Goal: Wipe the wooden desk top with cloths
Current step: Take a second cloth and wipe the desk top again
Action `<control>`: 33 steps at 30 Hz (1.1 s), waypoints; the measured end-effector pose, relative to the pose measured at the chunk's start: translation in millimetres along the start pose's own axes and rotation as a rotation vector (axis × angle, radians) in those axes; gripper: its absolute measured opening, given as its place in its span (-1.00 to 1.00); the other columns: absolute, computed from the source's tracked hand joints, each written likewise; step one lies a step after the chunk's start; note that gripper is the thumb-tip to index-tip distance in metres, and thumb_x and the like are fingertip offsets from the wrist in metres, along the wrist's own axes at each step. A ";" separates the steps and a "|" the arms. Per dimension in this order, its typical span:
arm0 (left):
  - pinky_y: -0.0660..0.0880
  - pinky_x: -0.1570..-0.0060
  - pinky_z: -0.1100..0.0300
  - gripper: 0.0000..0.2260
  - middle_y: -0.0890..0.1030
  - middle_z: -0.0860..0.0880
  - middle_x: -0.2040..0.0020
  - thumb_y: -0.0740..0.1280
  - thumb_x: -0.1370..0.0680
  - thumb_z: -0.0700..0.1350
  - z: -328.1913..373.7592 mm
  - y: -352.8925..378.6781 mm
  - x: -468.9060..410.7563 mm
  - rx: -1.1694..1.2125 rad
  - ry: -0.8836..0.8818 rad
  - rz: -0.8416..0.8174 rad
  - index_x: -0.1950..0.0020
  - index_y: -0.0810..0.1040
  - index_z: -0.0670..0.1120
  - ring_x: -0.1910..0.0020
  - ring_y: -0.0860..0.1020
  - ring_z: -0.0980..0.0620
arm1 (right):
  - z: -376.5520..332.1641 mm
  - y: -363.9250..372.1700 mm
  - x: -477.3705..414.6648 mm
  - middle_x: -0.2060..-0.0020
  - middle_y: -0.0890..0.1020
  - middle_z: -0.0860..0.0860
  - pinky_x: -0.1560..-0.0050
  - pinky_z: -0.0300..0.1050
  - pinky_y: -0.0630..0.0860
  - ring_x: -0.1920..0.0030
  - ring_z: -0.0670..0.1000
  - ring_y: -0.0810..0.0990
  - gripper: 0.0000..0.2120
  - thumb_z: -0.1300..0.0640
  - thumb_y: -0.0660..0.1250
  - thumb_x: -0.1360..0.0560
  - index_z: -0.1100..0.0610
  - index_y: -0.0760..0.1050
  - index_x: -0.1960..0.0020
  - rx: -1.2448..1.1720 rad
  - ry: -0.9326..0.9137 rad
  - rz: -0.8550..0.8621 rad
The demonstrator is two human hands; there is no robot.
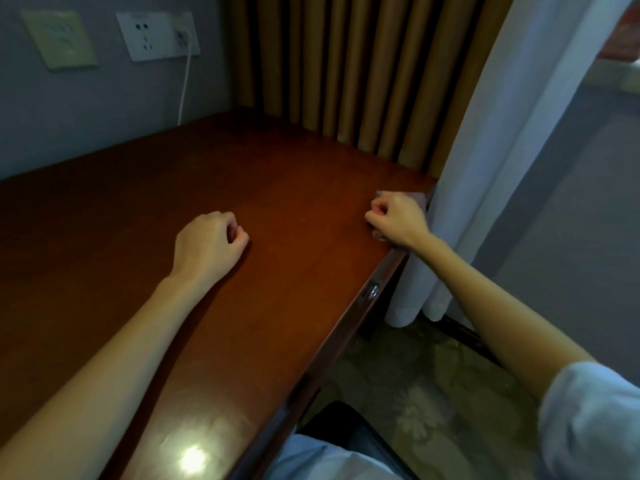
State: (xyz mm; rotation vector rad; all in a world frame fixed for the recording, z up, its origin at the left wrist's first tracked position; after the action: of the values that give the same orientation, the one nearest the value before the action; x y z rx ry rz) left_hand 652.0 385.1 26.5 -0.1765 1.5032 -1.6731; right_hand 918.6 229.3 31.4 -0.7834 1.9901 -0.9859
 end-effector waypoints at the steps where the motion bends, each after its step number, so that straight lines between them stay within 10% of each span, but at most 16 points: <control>1: 0.24 0.38 0.28 -0.81 0.47 0.02 0.30 0.26 -0.57 -0.05 0.1 -0.2 -0.3 0.002 0.000 -0.003 0.23 0.46 -0.05 0.32 0.42 0.09 | -12.7 3.2 5.4 0.39 0.47 -0.03 0.32 -0.13 0.33 0.39 -0.09 0.48 -0.64 0.13 0.27 -0.42 0.00 0.21 0.47 0.013 -0.042 -0.027; 10: 0.23 0.41 0.27 -0.83 0.43 0.04 0.34 0.30 -0.55 -0.07 0.1 0.1 -0.2 -0.001 -0.009 -0.020 0.23 0.49 -0.06 0.35 0.38 0.13 | -102.6 10.6 96.3 0.35 0.37 -0.04 0.19 -0.08 0.34 0.28 -0.08 0.35 -0.75 0.15 0.28 -0.41 0.02 0.31 0.41 -0.225 -0.645 -0.336; 17: 0.28 0.46 0.23 -0.81 0.40 0.08 0.39 0.33 -0.53 -0.09 -0.6 0.1 -1.1 -0.017 -0.012 -0.005 0.29 0.45 -0.03 0.39 0.38 0.15 | 61.5 0.2 -49.6 0.31 0.60 0.12 0.22 -0.05 0.41 0.34 0.05 0.51 -0.74 0.11 0.26 -0.44 0.03 0.33 0.41 -0.159 -0.069 -0.100; 25: 0.24 0.49 0.26 -0.78 0.38 0.11 0.41 0.34 -0.51 -0.08 0.8 -2.2 -2.9 -0.029 0.001 0.001 0.32 0.42 0.00 0.41 0.38 0.16 | 118.6 -8.6 -103.7 0.57 0.30 0.09 0.41 0.00 0.38 0.51 0.08 0.36 -0.65 0.11 0.24 -0.47 0.06 0.18 0.43 -0.077 0.223 -0.064; 28: 0.22 0.49 0.28 -0.79 0.37 0.12 0.40 0.34 -0.51 -0.06 1.6 -1.9 -3.3 -0.040 0.003 -0.003 0.31 0.42 0.01 0.41 0.37 0.14 | 69.4 -4.2 -64.2 0.47 0.47 0.30 0.57 -0.16 0.35 0.59 0.09 0.45 -0.67 0.20 0.24 -0.45 0.08 0.23 0.44 -0.144 0.086 -0.120; 33: 0.23 0.51 0.28 -0.76 0.37 0.11 0.41 0.37 -0.49 -0.09 3.0 -3.0 -2.1 -0.039 0.018 -0.012 0.34 0.41 0.00 0.42 0.37 0.13 | -54.4 10.8 31.2 0.32 0.52 0.03 0.14 -0.03 0.45 0.28 -0.02 0.49 -0.80 0.06 0.25 -0.45 0.11 0.47 0.32 -0.087 -0.433 -0.448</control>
State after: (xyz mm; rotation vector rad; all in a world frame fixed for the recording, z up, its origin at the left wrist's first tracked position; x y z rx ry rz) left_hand 653.7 384.0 30.8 -0.1926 1.5518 -1.6594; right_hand 854.9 230.6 33.2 -1.4026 1.5188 -0.8808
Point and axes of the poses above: each hand's wrist, its own x-axis away from the middle knuckle, its own y-axis out of the palm, z = x × y, the point moved 5 cm from there along -x, towards the middle knuckle
